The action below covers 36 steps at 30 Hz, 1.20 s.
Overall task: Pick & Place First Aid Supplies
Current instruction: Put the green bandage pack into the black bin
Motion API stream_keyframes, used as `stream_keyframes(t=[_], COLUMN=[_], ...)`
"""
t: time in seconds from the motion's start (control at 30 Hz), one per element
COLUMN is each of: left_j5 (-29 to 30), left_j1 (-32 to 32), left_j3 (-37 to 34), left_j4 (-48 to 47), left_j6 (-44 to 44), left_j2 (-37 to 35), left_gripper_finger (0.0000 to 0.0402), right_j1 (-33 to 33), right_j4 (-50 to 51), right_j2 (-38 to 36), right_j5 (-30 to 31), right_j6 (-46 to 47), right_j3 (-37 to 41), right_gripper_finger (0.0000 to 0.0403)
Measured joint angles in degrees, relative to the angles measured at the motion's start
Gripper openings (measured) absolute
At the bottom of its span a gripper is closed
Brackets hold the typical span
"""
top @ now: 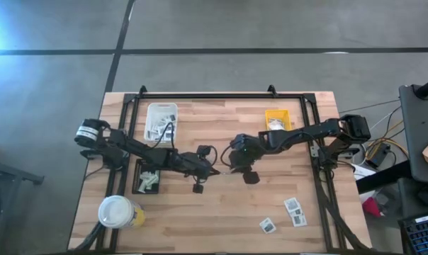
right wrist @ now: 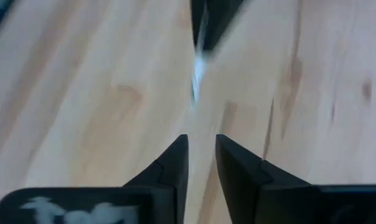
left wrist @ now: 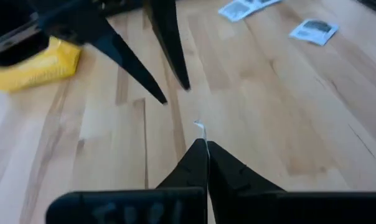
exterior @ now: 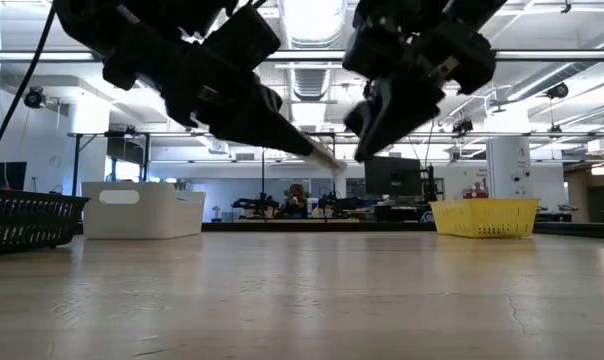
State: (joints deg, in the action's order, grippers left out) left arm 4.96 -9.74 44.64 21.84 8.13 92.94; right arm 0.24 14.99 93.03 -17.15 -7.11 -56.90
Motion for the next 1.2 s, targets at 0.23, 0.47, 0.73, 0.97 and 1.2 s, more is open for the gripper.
stream_keyframes(t=[0.23, 0.47, 0.73, 0.97, 1.2], left_j5=[0.2, 0.2, 0.2, -2.6, -7.8], left_j1=[-0.1, -0.5, -1.4, -2.1, -2.1], left_j3=[0.0, 0.0, 0.0, 0.1, 3.1], left_j4=[-12.3, -25.5, -43.4, -59.1, -74.2], left_j6=[-4.7, -12.9, -24.7, -35.5, -43.1], left_j2=[-4.5, -12.4, -22.4, -29.2, -31.4], left_gripper_finger=[0.0, 0.0, 0.0, 0.0, 0.0], right_j1=[0.0, 0.9, 2.9, 4.1, 4.3], right_j4=[9.2, 11.9, 13.4, 16.1, 16.2], right_j2=[0.0, 0.0, 0.0, 0.0, 0.0], right_j5=[1.2, 1.3, 1.2, 1.2, 1.2], right_j6=[2.4, 5.0, 5.8, 8.2, 8.7], right_j3=[0.0, 0.0, 0.0, 0.1, 0.3], right_gripper_finger=[0.01, 0.0085, 0.0061, 0.0054, 0.0056])
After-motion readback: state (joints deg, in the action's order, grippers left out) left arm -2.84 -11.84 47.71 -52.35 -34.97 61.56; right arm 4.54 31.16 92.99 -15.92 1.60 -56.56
